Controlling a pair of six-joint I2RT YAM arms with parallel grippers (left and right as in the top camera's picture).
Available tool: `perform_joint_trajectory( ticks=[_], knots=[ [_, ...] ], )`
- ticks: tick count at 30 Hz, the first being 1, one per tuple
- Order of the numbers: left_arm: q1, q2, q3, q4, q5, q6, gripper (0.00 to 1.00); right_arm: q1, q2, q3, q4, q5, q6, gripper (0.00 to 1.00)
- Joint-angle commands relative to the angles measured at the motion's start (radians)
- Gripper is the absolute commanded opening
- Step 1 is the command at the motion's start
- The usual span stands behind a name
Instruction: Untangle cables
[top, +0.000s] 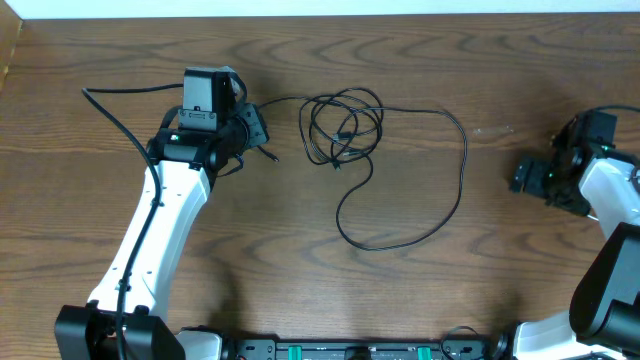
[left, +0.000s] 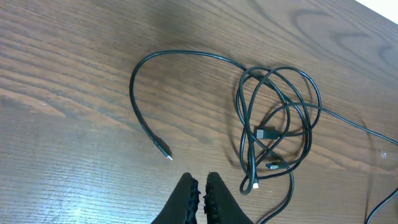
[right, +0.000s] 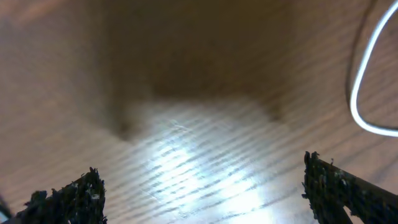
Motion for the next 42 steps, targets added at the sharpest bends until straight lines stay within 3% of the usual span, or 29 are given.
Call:
perform_joint_trajectory(
  ticks=[1,21,38,42],
  knots=[
    [0.001,0.011,0.006,-0.003,0.008,-0.002,0.08,-0.012,0.014,-0.048,0.009,0.038,0.005,0.99],
    [0.001,0.011,0.006,-0.003,0.008,-0.002,0.08,-0.214,0.026,-0.111,0.161,0.128,0.006,0.96],
    [0.001,0.011,0.006,-0.010,0.008,-0.002,0.08,-0.385,0.026,-0.110,0.351,0.400,0.186,0.92],
    [0.001,0.011,0.006,-0.010,0.008,-0.002,0.08,-0.424,0.026,-0.110,0.349,0.412,0.247,0.96]
  ],
)
